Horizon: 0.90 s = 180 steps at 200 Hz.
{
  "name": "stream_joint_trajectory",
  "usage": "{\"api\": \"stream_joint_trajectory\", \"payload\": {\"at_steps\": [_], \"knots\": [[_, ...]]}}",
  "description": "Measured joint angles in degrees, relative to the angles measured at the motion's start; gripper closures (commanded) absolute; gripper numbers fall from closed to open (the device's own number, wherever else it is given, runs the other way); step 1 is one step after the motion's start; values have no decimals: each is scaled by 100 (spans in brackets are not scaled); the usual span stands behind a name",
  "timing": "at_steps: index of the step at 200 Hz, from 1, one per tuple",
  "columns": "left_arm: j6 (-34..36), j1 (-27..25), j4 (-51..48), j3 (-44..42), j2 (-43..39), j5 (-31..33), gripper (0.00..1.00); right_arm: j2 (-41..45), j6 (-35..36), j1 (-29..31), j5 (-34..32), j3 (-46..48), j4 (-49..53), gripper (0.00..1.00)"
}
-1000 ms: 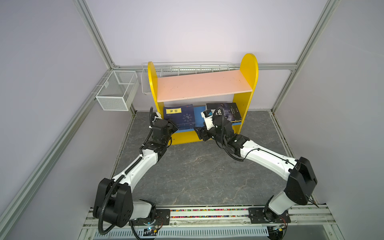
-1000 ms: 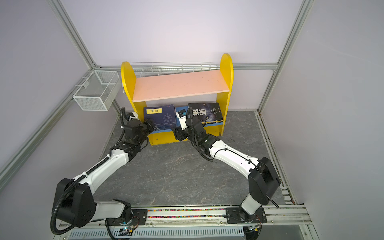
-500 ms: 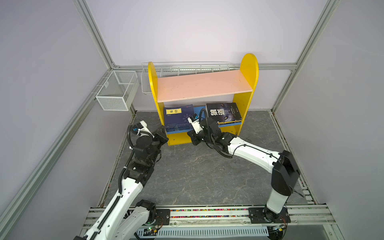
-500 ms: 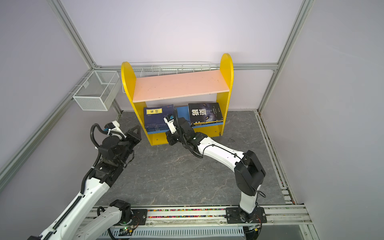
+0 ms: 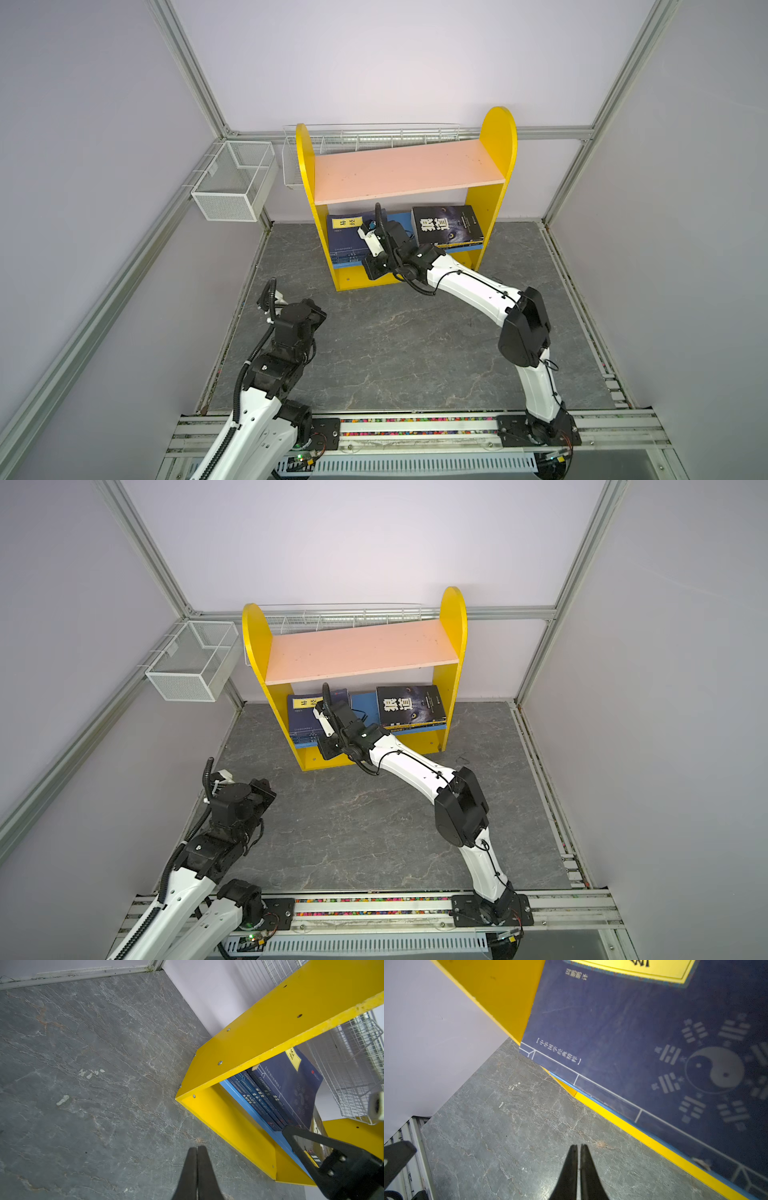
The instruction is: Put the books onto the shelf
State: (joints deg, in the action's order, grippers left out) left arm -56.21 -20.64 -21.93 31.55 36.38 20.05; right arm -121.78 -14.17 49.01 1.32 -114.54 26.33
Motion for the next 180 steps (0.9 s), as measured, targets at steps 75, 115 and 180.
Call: {"api": "stream_joint_trajectory", "payload": {"at_steps": [75, 115, 180], "knots": [[-35, 0, -59, 4, 66, 11, 100, -605, 2, 0, 0, -892, 391, 89], [-35, 0, -66, 4, 72, 11, 100, -748, 4, -11, -22, -1241, 485, 88], [-35, 0, -66, 4, 151, 9, 100, -916, 11, -39, -37, -1530, 533, 89]]}}
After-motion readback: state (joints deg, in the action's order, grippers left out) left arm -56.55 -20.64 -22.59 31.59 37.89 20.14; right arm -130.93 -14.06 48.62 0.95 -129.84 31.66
